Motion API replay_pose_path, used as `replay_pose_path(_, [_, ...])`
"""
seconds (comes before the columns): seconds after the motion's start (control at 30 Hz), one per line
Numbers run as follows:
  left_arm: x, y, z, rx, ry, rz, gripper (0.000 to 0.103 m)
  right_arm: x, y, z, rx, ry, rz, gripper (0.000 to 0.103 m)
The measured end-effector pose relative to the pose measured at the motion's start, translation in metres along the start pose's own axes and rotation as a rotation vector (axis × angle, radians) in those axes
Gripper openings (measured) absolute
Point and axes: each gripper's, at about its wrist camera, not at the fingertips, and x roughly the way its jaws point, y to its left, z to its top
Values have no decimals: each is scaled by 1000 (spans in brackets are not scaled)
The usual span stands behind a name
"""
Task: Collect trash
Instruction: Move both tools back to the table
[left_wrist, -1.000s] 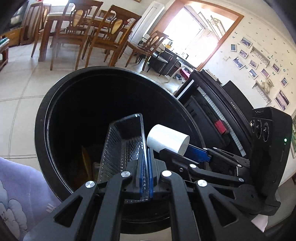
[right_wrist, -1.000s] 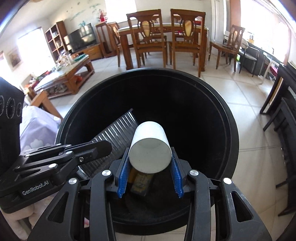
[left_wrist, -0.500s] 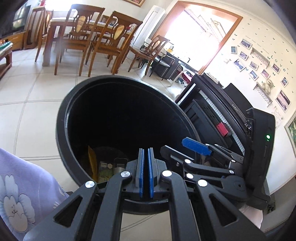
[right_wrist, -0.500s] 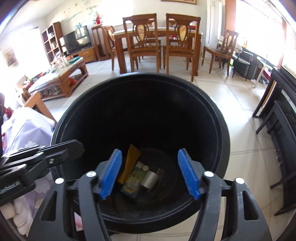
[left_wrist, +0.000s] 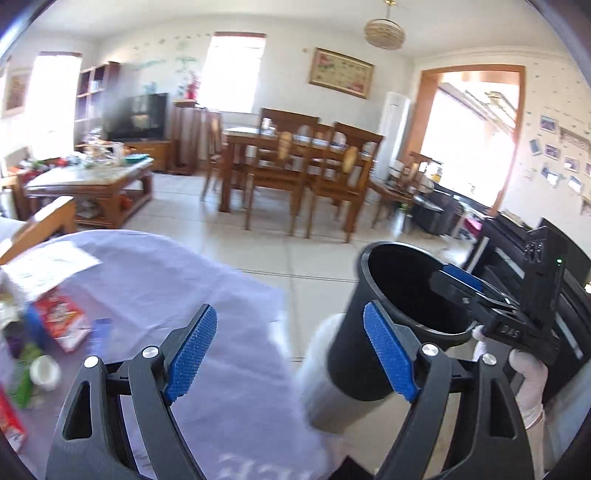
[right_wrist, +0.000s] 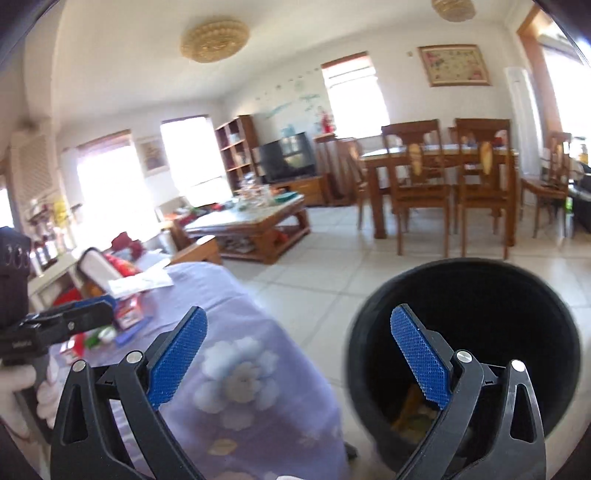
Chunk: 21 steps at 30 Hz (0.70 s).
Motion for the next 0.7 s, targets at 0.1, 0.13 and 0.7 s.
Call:
replay_pose_path(0.1, [-40, 61, -15, -87, -2, 247, 87, 35, 52, -2, -76, 88, 94, 98])
replay_pose_path(0.13, [-52, 81, -19, -136, 7, 319, 87, 46, 70, -2, -114, 108, 113, 98])
replay_pose_path(0.7, [-74, 235, -86, -528, 215, 567, 92, 225, 321, -5, -529, 352, 235, 98])
